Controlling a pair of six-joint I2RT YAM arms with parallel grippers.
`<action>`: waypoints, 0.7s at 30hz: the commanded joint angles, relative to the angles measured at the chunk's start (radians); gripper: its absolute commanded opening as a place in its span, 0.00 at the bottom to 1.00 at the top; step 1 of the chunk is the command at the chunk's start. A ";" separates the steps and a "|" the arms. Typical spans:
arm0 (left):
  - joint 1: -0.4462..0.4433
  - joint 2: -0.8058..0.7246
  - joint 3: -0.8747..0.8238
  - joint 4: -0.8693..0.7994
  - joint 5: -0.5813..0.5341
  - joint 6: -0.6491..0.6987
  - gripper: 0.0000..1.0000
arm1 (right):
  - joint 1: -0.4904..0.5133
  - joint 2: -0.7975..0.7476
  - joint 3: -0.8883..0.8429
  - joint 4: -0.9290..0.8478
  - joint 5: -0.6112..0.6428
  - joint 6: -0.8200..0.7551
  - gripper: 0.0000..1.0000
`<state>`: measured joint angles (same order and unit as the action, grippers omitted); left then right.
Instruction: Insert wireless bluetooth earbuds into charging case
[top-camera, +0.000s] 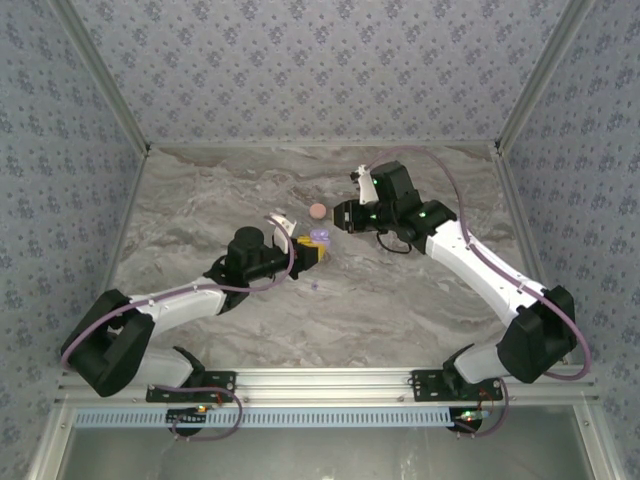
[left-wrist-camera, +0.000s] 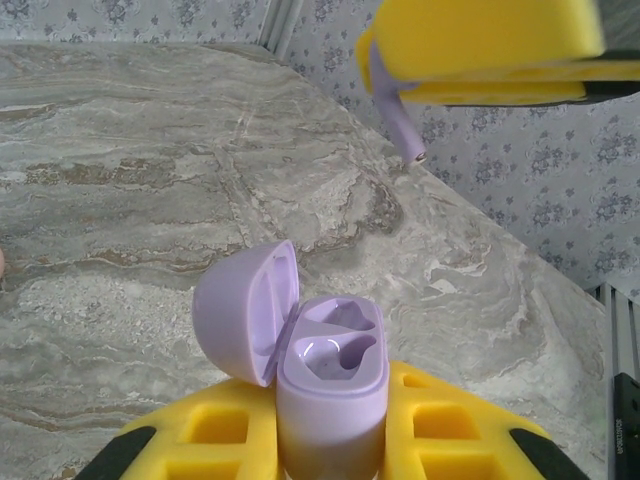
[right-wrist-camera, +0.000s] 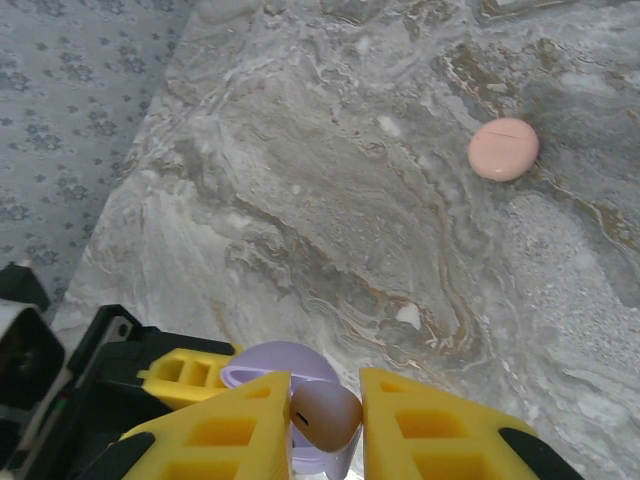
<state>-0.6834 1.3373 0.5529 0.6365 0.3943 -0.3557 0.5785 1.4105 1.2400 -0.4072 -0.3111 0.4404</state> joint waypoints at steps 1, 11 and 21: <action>-0.012 0.002 0.042 0.052 0.021 -0.024 0.21 | 0.016 -0.019 0.029 0.033 -0.020 -0.007 0.24; -0.016 0.005 0.061 0.075 0.022 -0.071 0.21 | 0.033 -0.022 0.024 0.055 -0.021 -0.006 0.24; -0.021 0.015 0.076 0.088 0.006 -0.115 0.20 | 0.046 -0.021 0.022 0.068 -0.011 -0.011 0.24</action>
<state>-0.6960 1.3468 0.5941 0.6724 0.3992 -0.4465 0.6163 1.4097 1.2407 -0.3573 -0.3195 0.4400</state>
